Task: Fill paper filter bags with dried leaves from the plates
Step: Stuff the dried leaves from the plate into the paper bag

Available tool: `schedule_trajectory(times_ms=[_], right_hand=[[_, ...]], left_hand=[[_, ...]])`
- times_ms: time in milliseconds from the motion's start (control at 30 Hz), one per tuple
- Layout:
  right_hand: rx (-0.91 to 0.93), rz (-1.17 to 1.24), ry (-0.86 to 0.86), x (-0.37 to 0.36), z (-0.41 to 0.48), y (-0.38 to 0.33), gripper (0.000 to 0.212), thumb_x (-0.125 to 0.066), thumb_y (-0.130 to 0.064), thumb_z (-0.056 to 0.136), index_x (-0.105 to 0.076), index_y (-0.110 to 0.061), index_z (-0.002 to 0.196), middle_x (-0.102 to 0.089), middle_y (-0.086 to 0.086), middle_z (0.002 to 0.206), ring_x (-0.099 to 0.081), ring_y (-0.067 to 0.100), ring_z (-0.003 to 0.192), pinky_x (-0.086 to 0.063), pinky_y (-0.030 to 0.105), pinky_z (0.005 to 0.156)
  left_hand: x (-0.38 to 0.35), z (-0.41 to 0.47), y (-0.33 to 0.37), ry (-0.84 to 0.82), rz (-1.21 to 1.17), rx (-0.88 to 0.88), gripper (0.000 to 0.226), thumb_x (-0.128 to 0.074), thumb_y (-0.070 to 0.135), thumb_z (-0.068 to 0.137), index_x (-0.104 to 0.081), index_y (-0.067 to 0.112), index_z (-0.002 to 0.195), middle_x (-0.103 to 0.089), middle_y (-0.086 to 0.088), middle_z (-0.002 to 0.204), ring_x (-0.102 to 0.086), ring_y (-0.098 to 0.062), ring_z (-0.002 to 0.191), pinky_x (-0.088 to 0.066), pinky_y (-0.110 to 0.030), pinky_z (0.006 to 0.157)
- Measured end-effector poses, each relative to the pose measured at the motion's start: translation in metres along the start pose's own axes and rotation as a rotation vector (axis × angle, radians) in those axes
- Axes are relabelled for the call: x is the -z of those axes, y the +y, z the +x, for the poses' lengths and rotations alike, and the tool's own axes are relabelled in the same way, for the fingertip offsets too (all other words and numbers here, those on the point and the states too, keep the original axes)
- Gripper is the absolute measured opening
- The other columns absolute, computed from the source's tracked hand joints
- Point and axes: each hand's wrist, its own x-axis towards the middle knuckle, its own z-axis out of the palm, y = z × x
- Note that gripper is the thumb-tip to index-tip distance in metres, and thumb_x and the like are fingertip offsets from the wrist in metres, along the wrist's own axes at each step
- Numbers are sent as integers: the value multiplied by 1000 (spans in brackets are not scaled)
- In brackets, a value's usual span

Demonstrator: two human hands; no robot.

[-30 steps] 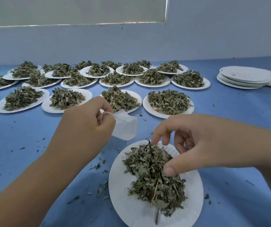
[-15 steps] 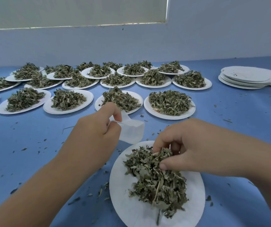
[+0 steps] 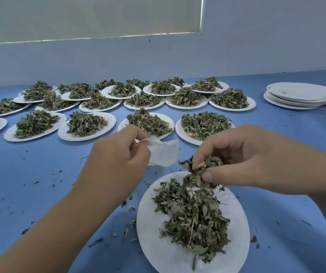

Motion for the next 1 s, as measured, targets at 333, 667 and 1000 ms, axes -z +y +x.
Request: schedule_trajectory(times_ms=[333, 667, 1000], right_hand=[[50, -80, 212, -15, 6, -7, 10, -70, -36, 78, -69, -39, 88, -61, 4, 76, -55, 25, 68, -49, 43, 65], [0, -365, 286, -34, 9, -16, 17, -63, -30, 77, -64, -43, 88, -61, -21, 78, -55, 0, 63, -43, 12, 58], [51, -521, 454, -50, 15, -16, 18, -72, -28, 78, -57, -33, 87, -48, -20, 76, -46, -7, 76, -34, 5, 68]], left_hand=[[-5, -4, 3, -39, 60, -116, 14, -51, 26, 88, -64, 28, 82, -44, 6, 51, -40, -12, 44, -39, -30, 42], [-12, -8, 10, -11, -38, -129, 17, -62, 19, 86, -62, 34, 78, -48, -2, 54, -41, -10, 47, -34, -12, 48], [-13, -9, 18, -51, -202, 9, 21, -62, 10, 85, -66, 25, 70, -43, -7, 50, -33, -6, 42, -30, -9, 44]])
